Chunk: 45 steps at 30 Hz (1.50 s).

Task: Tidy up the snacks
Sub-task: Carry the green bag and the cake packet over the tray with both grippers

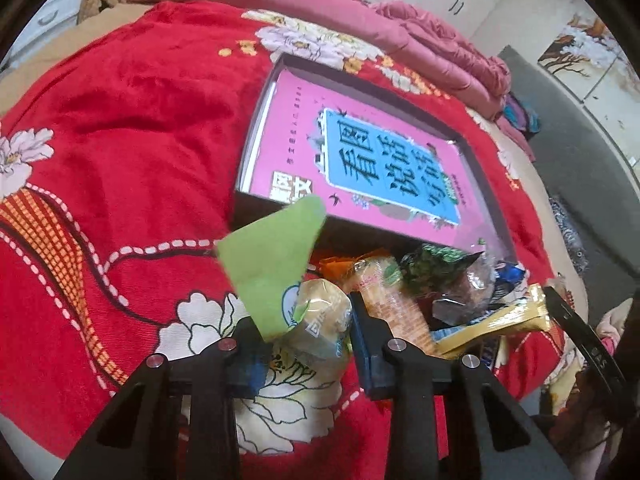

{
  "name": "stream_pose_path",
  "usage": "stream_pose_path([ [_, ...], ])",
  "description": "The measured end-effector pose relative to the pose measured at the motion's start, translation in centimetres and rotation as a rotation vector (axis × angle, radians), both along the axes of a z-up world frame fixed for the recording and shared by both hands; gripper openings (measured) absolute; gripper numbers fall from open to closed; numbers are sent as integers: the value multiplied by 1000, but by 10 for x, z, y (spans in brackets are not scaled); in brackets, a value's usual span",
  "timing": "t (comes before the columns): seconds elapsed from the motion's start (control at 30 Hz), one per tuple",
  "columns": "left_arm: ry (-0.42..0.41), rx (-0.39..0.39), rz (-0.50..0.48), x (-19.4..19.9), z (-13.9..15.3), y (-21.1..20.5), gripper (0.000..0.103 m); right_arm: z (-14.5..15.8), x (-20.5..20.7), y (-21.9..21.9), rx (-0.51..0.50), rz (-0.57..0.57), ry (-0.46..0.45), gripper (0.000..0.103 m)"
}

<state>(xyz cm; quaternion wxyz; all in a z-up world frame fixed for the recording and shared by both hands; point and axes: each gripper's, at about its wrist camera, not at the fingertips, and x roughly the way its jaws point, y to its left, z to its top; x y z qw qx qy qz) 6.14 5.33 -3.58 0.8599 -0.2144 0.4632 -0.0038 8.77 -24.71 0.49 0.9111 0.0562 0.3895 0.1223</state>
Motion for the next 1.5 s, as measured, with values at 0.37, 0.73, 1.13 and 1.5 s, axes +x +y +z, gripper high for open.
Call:
stream_pose_path([
  [0.37, -104, 91, -4, -2, 27, -6, 35, 8, 14, 1, 20, 7, -47, 35],
  [0.73, -139, 105, 40, 23, 27, 3, 35, 14, 35, 9, 49, 30, -95, 35],
  [1.13, -140, 129, 31, 56, 21, -1, 35, 3, 71, 26, 70, 58, -68, 35],
  [1.5, -142, 169, 25, 72, 17, -5, 35, -18, 91, 41, 22, 71, -1, 35],
])
